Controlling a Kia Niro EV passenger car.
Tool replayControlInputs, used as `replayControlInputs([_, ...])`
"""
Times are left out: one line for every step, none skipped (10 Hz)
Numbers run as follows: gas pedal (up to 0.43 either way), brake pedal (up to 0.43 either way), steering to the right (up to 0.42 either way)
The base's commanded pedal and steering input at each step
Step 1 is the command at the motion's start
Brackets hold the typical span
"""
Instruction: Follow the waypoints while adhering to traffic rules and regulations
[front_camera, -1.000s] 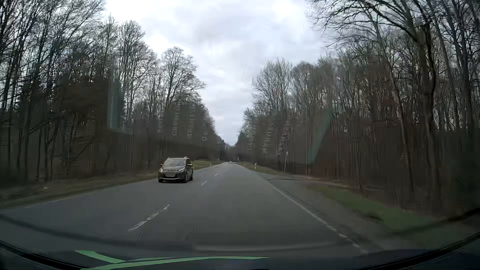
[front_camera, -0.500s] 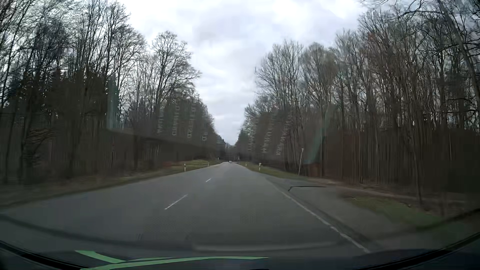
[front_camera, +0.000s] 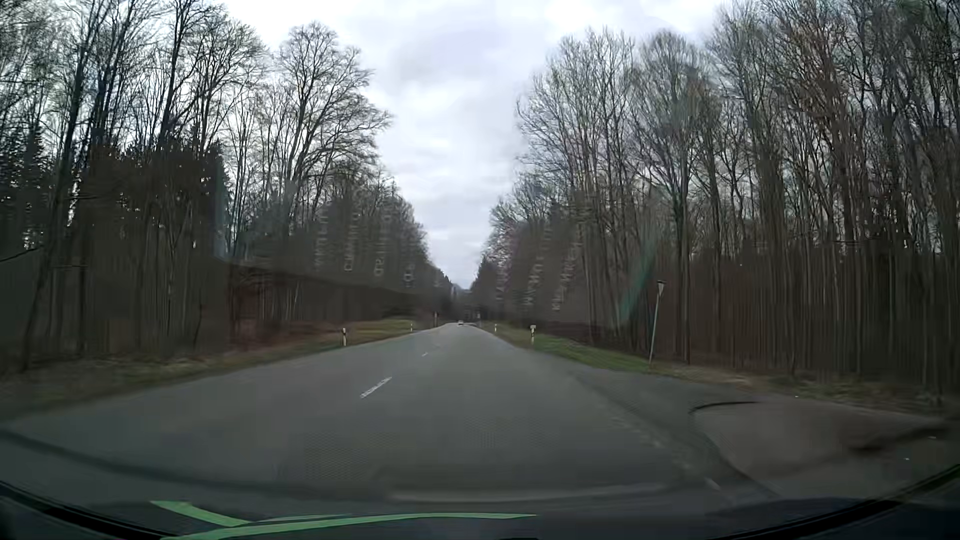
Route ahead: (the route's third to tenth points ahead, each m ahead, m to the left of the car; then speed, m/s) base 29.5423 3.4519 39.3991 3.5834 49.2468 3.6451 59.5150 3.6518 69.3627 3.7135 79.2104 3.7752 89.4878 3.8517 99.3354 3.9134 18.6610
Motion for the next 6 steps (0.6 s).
replayControlInputs([0.189, 0.0, 0.001])
replayControlInputs([0.189, 0.0, 0.0])
replayControlInputs([0.189, 0.0, 0.001])
replayControlInputs([0.189, 0.0, 0.0])
replayControlInputs([0.189, 0.0, 0.0])
replayControlInputs([0.189, 0.0, 0.001])
